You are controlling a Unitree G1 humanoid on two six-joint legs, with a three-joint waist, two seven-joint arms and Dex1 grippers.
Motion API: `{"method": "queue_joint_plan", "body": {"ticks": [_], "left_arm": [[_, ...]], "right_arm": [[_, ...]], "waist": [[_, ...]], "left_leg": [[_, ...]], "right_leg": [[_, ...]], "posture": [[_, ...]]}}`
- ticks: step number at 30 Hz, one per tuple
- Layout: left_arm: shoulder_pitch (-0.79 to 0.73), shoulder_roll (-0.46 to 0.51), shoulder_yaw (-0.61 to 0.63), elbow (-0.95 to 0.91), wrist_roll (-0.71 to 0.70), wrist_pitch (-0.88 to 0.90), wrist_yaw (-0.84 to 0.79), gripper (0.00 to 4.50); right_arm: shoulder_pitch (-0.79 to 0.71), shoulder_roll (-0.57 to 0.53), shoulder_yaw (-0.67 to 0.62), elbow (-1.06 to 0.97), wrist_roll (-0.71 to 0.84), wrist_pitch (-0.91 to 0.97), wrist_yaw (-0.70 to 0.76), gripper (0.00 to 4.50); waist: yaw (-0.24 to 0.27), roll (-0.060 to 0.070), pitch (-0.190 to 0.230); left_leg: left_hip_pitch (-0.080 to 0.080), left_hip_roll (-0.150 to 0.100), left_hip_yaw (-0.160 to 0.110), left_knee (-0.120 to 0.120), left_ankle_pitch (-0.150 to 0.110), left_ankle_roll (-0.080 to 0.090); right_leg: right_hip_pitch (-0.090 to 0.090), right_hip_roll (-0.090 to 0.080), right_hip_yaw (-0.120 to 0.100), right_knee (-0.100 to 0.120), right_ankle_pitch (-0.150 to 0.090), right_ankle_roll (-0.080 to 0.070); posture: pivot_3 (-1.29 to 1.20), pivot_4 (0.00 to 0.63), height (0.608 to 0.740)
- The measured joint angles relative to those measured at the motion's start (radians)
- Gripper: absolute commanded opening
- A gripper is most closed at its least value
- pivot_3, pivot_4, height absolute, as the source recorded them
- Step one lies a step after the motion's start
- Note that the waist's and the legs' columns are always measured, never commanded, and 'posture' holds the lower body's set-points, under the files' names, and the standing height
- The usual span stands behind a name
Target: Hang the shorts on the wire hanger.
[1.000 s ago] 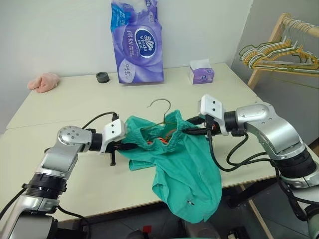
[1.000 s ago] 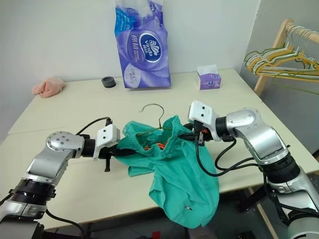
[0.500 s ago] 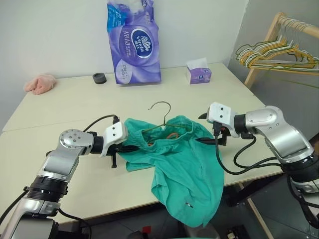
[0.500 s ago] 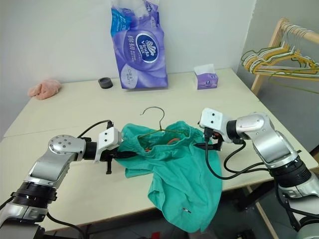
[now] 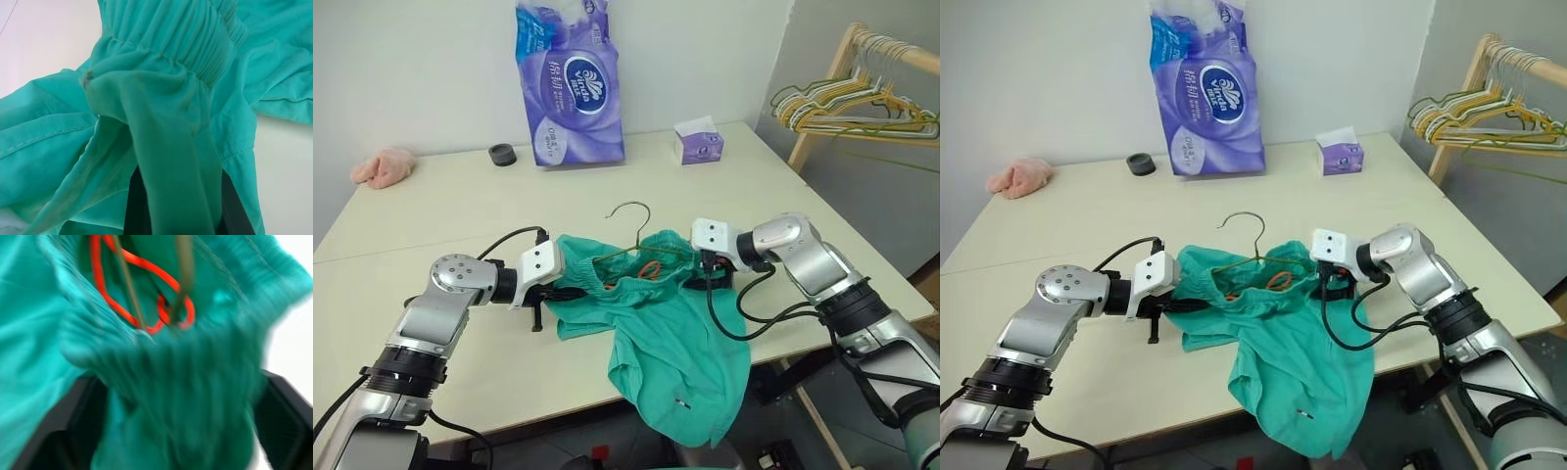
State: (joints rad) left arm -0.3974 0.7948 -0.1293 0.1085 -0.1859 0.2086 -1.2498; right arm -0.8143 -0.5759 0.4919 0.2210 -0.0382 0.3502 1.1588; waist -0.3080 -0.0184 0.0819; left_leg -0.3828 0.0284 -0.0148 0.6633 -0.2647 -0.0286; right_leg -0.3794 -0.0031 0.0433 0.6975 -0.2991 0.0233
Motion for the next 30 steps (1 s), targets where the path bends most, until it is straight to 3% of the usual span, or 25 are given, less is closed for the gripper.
{"method": "queue_joint_plan", "body": {"ticks": [9,10,15,24,30], "left_arm": [[0.000,-0.005,0.000,0.000,0.000,0.004,0.007,0.00],[0.000,-0.005,0.000,0.000,0.002,0.003,0.017,0.27],[0.000,-0.013,0.034,-0.003,-0.070,0.115,0.010,1.61],[-0.009,0.023,0.138,0.058,-0.186,0.242,-0.025,4.41],[-0.041,0.048,0.163,0.172,-0.163,0.187,-0.027,4.46]], "right_arm": [[-0.001,0.008,0.003,0.000,-0.025,-0.015,0.061,0.28],[-0.001,0.008,0.003,0.000,-0.027,-0.015,0.067,0.00],[0.004,0.008,0.003,-0.020,-0.027,-0.007,0.086,0.00],[0.023,-0.006,-0.018,-0.100,-0.009,0.056,0.101,0.00],[0.039,-0.046,-0.046,-0.153,0.023,0.091,0.127,0.00]], "waist": [[0.001,0.000,0.000],[0.001,0.000,0.000],[0.000,0.000,0.000],[-0.001,0.000,0.000],[0.001,0.000,0.000]], "left_leg": [[0.000,0.000,0.000,0.000,0.000,0.000],[0.000,0.000,0.000,0.000,0.000,0.000],[0.000,0.000,0.000,0.000,0.000,0.000],[0.000,0.000,-0.001,0.000,0.000,0.000],[0.000,0.000,-0.002,0.001,0.000,0.000]], "right_leg": [[0.000,-0.001,0.000,0.000,0.000,0.000],[0.000,-0.001,0.000,0.000,0.000,0.000],[0.000,-0.001,-0.001,0.000,0.000,0.000],[0.000,-0.001,-0.001,0.000,0.000,0.000],[0.001,-0.001,-0.002,0.000,0.000,0.000]], "posture": [[-0.30,0.030,0.740],[-0.30,0.030,0.740],[-0.30,0.028,0.740],[-0.30,0.025,0.740],[-0.31,0.022,0.740]]}}
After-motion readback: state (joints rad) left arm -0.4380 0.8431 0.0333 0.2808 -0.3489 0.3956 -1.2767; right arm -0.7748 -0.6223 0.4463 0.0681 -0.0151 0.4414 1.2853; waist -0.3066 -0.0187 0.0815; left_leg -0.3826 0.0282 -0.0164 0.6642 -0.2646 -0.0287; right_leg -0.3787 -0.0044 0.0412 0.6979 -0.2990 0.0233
